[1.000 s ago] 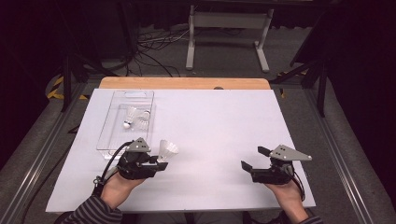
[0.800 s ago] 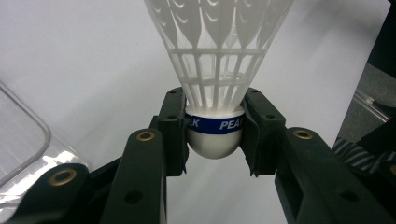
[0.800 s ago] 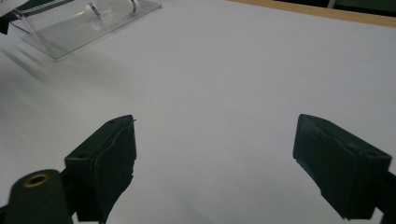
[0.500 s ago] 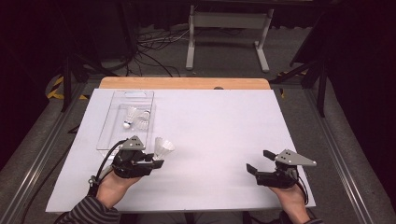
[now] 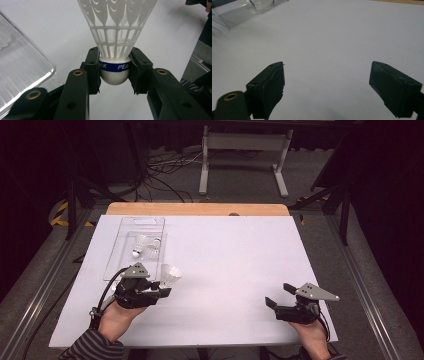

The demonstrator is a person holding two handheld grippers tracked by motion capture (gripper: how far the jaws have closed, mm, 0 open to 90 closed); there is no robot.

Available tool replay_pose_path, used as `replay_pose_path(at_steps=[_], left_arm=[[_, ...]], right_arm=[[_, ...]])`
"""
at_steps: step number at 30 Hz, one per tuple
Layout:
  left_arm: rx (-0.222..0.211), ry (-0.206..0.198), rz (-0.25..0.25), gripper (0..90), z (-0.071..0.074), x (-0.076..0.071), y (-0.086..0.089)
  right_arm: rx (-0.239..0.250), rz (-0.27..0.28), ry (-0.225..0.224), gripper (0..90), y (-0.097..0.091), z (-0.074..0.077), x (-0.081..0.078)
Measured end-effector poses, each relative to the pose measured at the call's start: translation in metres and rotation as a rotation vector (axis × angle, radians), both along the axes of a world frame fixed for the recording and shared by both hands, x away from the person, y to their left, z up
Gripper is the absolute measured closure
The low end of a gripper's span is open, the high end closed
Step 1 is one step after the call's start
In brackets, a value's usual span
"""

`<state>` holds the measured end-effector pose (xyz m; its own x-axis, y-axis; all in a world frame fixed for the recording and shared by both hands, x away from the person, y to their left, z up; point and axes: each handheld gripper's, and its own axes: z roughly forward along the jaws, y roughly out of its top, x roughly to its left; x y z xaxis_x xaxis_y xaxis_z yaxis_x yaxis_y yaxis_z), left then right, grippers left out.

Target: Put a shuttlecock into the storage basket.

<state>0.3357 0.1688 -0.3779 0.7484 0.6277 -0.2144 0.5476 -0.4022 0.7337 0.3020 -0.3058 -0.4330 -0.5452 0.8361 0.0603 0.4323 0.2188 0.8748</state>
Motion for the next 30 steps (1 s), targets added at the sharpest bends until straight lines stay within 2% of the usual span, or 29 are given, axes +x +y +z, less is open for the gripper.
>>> replay_pose_path(at_steps=[7,12,22,30], left_arm=[[-0.019,0.01,0.037,65.1,0.005,0.003,0.012],[-0.032,0.013,0.058,65.1,0.011,0.007,0.018],[-0.019,0.008,0.101,65.1,0.018,0.02,0.028],[-0.012,0.031,0.134,65.1,0.019,0.031,0.037]], right_arm=[[-0.025,0.012,-0.015,13.4,0.004,-0.001,-0.001],[-0.018,0.004,-0.023,13.4,0.003,-0.002,0.0],[-0.016,-0.006,-0.032,13.4,0.003,-0.002,0.003],[-0.017,-0.007,-0.033,13.4,0.004,-0.002,0.003]])
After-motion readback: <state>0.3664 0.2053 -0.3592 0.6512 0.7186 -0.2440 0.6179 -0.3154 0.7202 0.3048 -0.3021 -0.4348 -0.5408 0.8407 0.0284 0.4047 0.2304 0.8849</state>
